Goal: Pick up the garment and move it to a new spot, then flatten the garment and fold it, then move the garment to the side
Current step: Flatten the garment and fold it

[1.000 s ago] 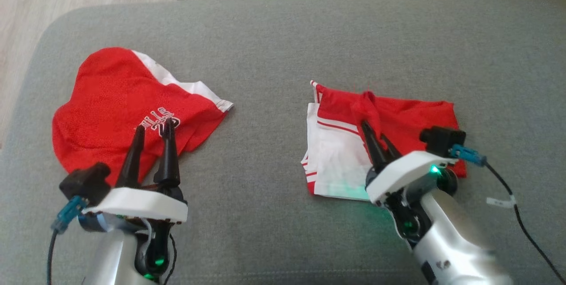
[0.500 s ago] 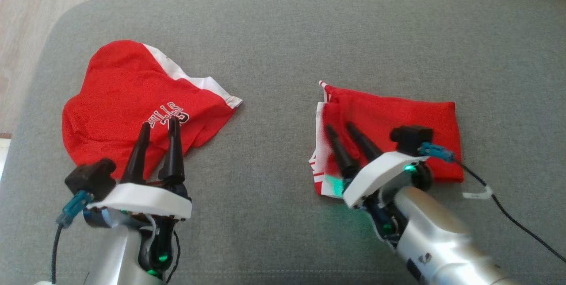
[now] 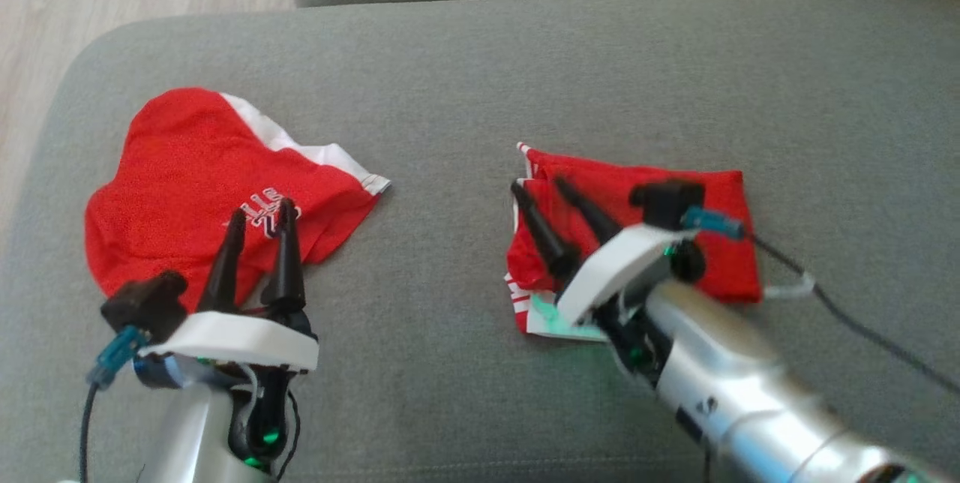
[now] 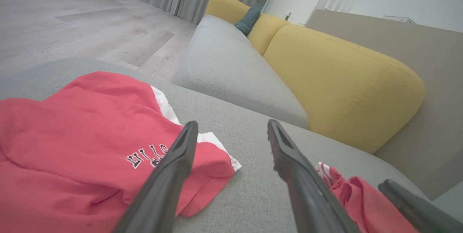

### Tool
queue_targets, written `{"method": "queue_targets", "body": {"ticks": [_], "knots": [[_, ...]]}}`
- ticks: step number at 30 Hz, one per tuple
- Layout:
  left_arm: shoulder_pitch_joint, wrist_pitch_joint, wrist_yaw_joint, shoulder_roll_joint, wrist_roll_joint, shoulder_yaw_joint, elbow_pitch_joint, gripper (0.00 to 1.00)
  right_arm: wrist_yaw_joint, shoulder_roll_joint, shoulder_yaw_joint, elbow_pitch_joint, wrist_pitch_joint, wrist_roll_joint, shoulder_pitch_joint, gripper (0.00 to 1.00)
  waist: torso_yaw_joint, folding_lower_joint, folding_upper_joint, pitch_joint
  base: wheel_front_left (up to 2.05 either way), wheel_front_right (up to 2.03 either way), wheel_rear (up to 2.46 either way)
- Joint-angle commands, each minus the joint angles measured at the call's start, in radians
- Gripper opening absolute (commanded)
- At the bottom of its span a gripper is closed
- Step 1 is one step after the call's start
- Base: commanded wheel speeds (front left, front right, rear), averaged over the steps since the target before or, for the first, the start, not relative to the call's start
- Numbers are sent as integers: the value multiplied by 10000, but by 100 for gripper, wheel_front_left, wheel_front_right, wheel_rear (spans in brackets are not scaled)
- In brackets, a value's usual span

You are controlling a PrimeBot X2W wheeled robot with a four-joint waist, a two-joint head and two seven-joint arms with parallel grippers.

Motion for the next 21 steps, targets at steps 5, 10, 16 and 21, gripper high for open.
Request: {"method": "queue_targets", "body": {"ticks": [5, 10, 16, 21], "knots": [[-198, -57, 34, 74, -23, 476, -724, 100, -9, 145, -1340, 292, -291, -2276, -1044, 100, -398, 0, 0, -193, 0, 0, 0], [-148, -57, 17, 74, -20, 428, -1261, 100, -9, -77, -4096, -927, -297, -5626, -256, 100, -589, 0, 0, -255, 0, 0, 0], [26, -57, 93, 74, 267, 223, -1745, 100, -9, -83, -6673, -3350, -299, -8419, 2010, 100, -650, 0, 0, -332, 0, 0, 0], [317, -57, 162, 74, 1111, -107, -1913, 100, -9, 86, -7702, -4461, -299, -9149, 3403, 100, -665, 0, 0, -370, 0, 0, 0]]}}
